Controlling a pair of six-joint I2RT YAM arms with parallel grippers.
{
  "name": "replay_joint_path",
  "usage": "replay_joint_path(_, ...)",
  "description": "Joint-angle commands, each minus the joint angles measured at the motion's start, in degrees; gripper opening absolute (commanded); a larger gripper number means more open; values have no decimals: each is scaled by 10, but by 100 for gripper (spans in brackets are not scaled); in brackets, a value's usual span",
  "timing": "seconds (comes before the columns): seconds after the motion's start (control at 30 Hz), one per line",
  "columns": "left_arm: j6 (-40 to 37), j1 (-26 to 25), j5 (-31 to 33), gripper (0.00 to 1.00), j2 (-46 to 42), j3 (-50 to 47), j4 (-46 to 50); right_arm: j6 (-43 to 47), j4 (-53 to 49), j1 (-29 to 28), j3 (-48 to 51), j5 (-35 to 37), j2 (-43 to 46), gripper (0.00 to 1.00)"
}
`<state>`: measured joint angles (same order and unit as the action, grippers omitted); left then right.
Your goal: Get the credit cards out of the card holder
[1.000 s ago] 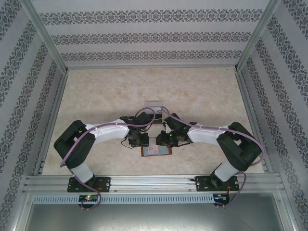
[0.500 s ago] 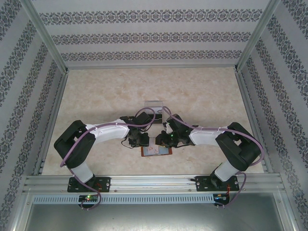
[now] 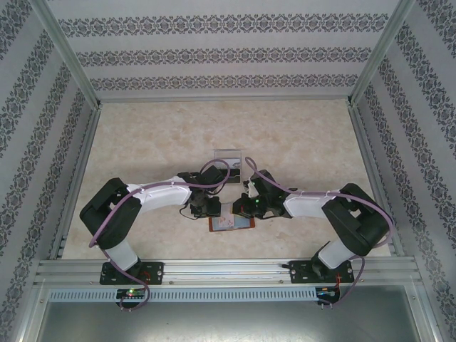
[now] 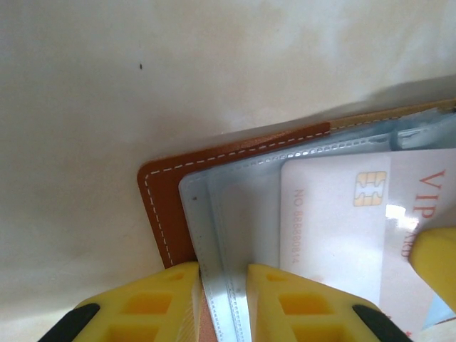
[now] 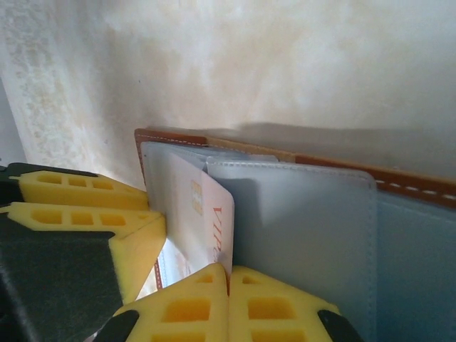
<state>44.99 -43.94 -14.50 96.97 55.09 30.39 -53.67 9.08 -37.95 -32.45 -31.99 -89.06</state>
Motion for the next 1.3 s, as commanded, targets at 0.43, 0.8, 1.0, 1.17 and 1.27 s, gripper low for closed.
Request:
replay_joint_path(0.43, -7, -13, 26, 24, 5, -22, 24, 76, -173, 53, -5, 39, 155, 6)
replay_joint_path(0.8, -5, -12, 27, 26, -32, -9, 18, 161, -296, 74, -89, 68, 217, 5)
replay_joint_path(1.0, -8, -5, 26, 27, -57, -8, 10, 266, -346, 74, -164, 73, 199, 1)
replay_joint_path(1.17, -13, 7, 22, 29, -80, -15, -7, 361, -376, 73, -223, 83, 168, 0)
replay_joint_path(1.27, -14, 13, 21, 30, -92, -22, -16, 430, -403, 71, -262, 92, 139, 0)
